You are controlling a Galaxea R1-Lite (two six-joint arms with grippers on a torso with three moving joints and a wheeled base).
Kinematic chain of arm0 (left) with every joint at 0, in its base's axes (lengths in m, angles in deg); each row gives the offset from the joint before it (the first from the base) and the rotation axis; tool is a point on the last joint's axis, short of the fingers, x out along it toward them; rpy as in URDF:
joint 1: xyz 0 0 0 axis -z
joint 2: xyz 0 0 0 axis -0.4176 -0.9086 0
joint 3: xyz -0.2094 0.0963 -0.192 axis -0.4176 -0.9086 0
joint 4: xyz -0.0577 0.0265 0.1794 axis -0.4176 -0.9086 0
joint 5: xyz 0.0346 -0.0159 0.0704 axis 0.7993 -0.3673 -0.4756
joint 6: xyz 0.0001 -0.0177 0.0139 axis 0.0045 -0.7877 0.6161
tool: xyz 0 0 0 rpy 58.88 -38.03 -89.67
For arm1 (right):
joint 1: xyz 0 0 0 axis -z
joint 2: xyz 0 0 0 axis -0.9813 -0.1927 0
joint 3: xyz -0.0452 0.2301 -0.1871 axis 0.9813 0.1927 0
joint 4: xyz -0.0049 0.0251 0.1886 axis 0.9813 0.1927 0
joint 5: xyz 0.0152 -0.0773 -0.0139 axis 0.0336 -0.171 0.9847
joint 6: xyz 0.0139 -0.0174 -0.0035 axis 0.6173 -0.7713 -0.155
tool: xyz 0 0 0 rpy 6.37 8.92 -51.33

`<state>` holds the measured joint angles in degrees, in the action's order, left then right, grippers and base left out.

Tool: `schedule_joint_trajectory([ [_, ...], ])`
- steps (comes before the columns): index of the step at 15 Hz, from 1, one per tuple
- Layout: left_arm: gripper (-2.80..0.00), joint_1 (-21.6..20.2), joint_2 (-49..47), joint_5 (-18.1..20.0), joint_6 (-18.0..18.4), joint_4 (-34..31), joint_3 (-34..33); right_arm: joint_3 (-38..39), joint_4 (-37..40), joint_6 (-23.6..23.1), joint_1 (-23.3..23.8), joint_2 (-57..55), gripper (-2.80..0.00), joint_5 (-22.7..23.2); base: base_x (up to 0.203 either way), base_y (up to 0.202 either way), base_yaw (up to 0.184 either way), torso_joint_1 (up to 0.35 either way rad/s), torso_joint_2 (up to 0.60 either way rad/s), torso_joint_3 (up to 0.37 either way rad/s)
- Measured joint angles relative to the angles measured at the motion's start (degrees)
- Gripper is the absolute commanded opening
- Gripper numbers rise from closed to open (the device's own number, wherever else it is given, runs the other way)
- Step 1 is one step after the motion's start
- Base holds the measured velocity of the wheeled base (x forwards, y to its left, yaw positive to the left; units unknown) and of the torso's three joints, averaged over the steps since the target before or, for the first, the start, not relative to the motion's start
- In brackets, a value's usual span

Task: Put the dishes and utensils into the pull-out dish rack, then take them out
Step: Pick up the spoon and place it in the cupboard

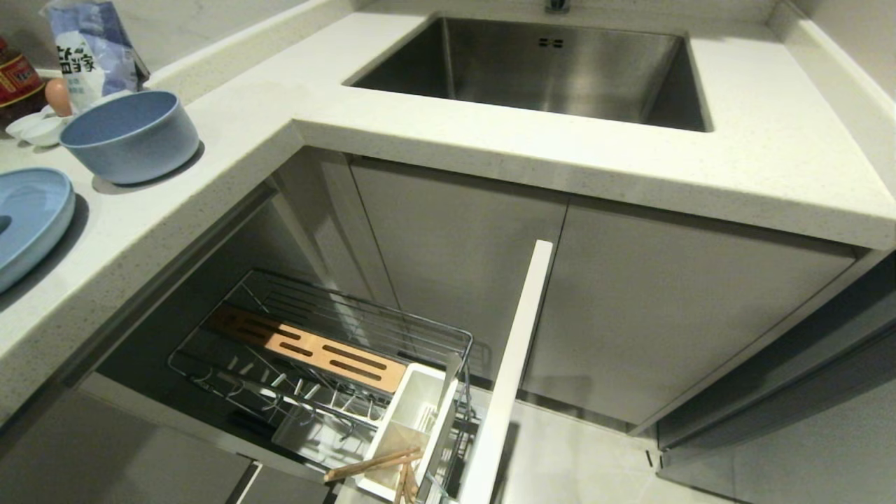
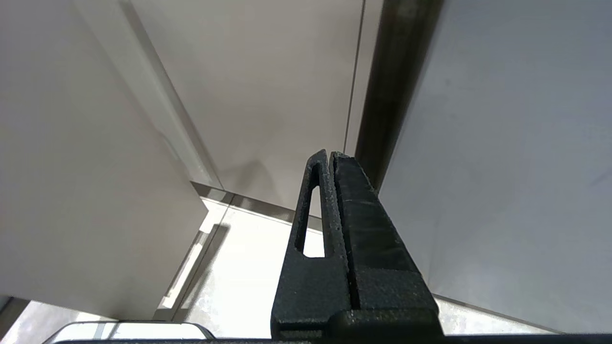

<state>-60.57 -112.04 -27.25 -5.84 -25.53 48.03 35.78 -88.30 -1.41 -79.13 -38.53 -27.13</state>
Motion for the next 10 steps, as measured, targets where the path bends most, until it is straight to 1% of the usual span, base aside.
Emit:
schedule_joint_trajectory([
  [2,-2.8,4.87,2.28,-0.14,-4.65,0.07,3.12,0.0,0.0,0.01,0.0,0.0,-2.8,0.0,0.0,0.0,0.0,0.0,0.0,0.0],
  [3,-2.8,7.9,3.35,-0.17,-6.39,0.11,4.53,0.0,0.0,-0.01,0.0,0.0,-2.8,0.0,0.0,0.0,0.0,0.0,0.0,0.0],
  [5,-2.8,15.09,5.28,-0.22,-7.78,0.09,6.69,0.0,0.0,-0.01,0.0,0.0,-2.8,0.0,0.0,0.0,0.0,0.0,0.0,0.0],
  [6,-2.8,19.53,6.18,-0.19,-8.55,0.09,7.53,0.0,0.0,0.01,0.0,0.0,-2.8,0.0,0.0,0.0,0.0,0.0,0.0,0.0],
  [8,-2.8,27.08,7.41,0.04,-10.1,0.2,8.52,0.0,0.0,-0.01,0.0,0.0,-2.8,0.0,0.0,0.0,0.0,0.0,0.0,0.0],
  [10,-2.8,34.87,8.05,0.28,-10.69,0.28,8.7,0.0,0.0,0.01,0.0,0.0,-2.8,0.0,0.0,0.0,0.0,0.0,0.0,0.0],
])
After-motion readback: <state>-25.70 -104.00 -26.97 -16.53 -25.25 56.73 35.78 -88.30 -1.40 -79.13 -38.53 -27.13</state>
